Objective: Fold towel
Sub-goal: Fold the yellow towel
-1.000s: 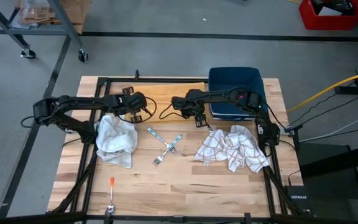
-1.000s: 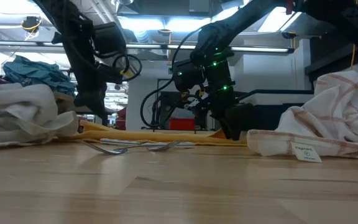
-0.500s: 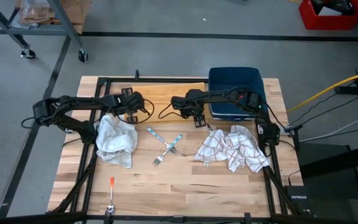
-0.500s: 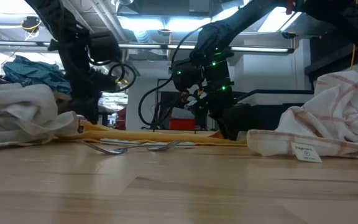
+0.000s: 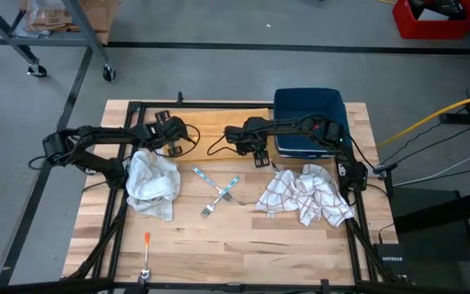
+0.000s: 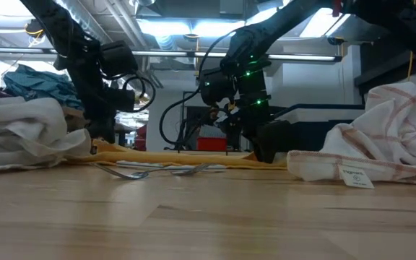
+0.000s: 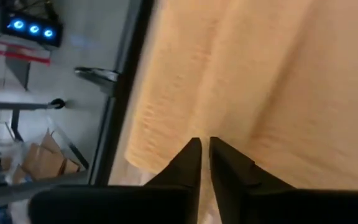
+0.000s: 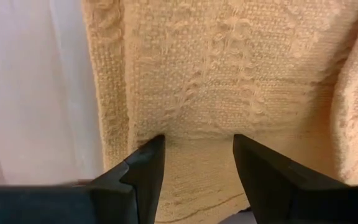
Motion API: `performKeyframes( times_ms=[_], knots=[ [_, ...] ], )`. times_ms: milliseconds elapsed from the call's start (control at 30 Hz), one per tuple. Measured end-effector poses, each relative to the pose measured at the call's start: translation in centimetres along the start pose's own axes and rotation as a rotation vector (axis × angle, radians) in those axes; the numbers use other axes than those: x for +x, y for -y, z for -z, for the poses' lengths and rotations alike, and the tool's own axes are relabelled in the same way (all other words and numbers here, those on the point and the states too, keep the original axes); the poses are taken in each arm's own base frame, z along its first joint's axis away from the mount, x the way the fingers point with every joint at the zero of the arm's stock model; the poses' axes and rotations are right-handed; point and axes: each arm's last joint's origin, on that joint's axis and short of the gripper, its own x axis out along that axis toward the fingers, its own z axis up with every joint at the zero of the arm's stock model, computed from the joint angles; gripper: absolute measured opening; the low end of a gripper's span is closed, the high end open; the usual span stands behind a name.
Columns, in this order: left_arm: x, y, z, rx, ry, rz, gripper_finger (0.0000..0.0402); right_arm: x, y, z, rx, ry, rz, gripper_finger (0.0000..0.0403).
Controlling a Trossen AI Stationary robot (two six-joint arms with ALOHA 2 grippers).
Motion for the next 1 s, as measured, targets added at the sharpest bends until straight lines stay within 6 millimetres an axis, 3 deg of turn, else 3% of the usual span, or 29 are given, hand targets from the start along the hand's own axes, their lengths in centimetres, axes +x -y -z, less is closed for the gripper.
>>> performKeyframes(
  times_ms=[400, 633, 833, 1000],
  knots=[
    [1.2, -3.0, -0.4, -0.386, 0.081, -0.077, 0.0001, 0.0, -0.1, 0.0, 0.001, 0.019, -0.041, 0.0195],
    [0.2, -1.1, -1.5, -0.186, 0.253, 0.334, 0.0001, 0.0, -0.1, -0.1, 0.001, 0.019, -0.04, 0.0195],
    [0.9, 0.2, 0.0, -0.119, 0.089, 0.406, 0.0001, 0.0, -0.1, -0.1, 0.001, 0.019, -0.041, 0.0195],
    [1.7, 0.6, 0.0, -0.104, 0.057, 0.375, 0.0, 0.0, -0.1, -0.1, 0.0, 0.02, -0.041, 0.0195]
  ],
)
